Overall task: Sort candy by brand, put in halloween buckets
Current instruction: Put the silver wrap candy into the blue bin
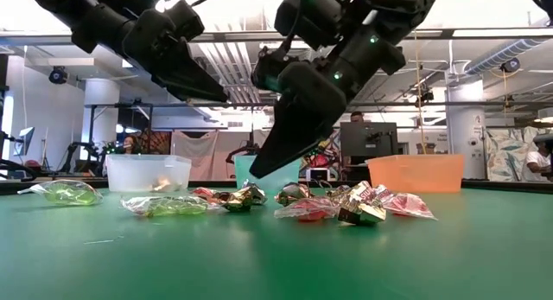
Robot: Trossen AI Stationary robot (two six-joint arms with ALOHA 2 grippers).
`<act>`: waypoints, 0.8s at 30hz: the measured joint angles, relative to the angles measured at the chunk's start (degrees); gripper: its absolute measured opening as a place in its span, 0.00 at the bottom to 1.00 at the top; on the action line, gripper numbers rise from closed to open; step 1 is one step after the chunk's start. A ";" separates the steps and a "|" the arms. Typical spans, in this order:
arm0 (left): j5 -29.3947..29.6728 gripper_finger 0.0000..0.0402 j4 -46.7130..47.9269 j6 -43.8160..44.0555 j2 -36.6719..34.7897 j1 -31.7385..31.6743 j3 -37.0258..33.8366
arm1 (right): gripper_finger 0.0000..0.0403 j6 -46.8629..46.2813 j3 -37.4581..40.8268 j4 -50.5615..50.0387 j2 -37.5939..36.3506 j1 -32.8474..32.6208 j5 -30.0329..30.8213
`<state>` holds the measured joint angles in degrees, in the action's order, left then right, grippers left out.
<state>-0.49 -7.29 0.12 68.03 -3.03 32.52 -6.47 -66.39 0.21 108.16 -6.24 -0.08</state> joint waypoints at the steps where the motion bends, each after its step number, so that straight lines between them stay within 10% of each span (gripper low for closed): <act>1: 0.37 0.39 0.26 0.00 -0.33 0.00 0.00 | 0.38 -0.15 -0.39 0.04 0.48 -0.12 -0.01; 12: 4.48 0.39 1.31 -0.13 -3.34 -0.02 0.26 | 0.36 -1.96 -0.72 1.34 3.56 -0.40 0.26; 24: 4.50 0.39 1.03 0.00 -3.46 -0.02 0.10 | 0.06 0.62 -0.72 -0.07 1.18 -0.36 1.33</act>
<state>4.01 -6.26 0.12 64.58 -3.05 32.62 -5.84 -67.11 0.14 109.34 -6.60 1.26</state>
